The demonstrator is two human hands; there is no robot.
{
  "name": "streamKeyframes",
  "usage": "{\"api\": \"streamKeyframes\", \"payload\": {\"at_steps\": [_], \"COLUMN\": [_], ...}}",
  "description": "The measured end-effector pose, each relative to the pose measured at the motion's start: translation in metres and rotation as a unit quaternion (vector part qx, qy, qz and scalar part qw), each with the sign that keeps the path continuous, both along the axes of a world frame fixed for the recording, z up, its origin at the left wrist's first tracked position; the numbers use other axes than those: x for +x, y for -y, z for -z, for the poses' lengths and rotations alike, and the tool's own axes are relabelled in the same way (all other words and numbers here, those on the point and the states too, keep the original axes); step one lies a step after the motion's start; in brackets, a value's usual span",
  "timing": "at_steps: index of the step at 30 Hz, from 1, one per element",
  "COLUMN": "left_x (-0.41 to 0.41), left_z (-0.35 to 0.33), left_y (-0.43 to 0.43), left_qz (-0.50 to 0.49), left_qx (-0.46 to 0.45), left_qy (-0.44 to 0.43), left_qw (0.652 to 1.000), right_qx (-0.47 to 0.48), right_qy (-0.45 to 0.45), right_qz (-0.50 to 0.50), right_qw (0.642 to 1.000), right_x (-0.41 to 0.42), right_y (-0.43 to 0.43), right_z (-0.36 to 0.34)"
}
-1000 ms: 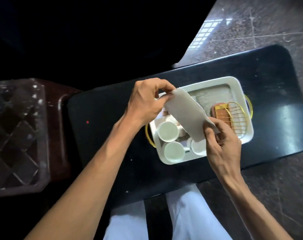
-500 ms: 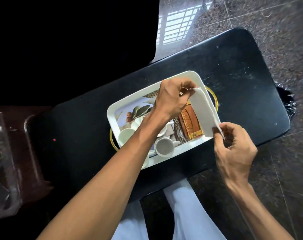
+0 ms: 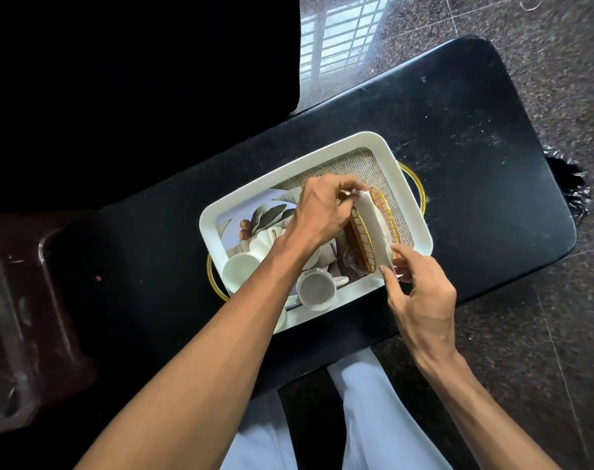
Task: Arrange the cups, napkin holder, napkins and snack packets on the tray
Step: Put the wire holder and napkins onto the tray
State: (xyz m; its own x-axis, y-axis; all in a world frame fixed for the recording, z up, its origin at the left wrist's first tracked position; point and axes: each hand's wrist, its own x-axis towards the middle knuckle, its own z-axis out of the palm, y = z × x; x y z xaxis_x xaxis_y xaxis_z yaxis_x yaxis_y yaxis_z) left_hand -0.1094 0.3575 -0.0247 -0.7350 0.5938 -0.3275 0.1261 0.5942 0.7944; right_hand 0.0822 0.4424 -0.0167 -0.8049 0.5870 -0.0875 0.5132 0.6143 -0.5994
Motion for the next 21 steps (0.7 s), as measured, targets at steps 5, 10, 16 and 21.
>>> {"api": "streamKeyframes", "payload": {"at_steps": [5, 10, 16, 21], "left_x": [0.002, 0.009, 0.015, 0.017], "left_z": [-0.006, -0.021, -0.032, -0.035], "left_y": [0.021, 0.072, 0.186, 0.311], "left_qz": [-0.033, -0.152, -0.278, -0.229], "left_qx": [0.02, 0.023, -0.045, -0.175], "left_qy": [-0.026, -0.052, -0.064, -0.107], "left_qw": [0.999, 0.987, 0.957, 0.952], "right_qx": [0.016, 0.009, 0.015, 0.08], "right_qy": [-0.014, -0.065, -0.016, 0.1], "right_qz": [0.014, -0.051, -0.219, -0.344], "right_qw": [1.0, 0.997, 0.975, 0.93], "right_x": [-0.005, -0.032, -0.094, -0.137], "right_y": [0.005, 0.032, 0.121, 0.226], "right_z": [-0.01, -0.028, -0.035, -0.031]}}
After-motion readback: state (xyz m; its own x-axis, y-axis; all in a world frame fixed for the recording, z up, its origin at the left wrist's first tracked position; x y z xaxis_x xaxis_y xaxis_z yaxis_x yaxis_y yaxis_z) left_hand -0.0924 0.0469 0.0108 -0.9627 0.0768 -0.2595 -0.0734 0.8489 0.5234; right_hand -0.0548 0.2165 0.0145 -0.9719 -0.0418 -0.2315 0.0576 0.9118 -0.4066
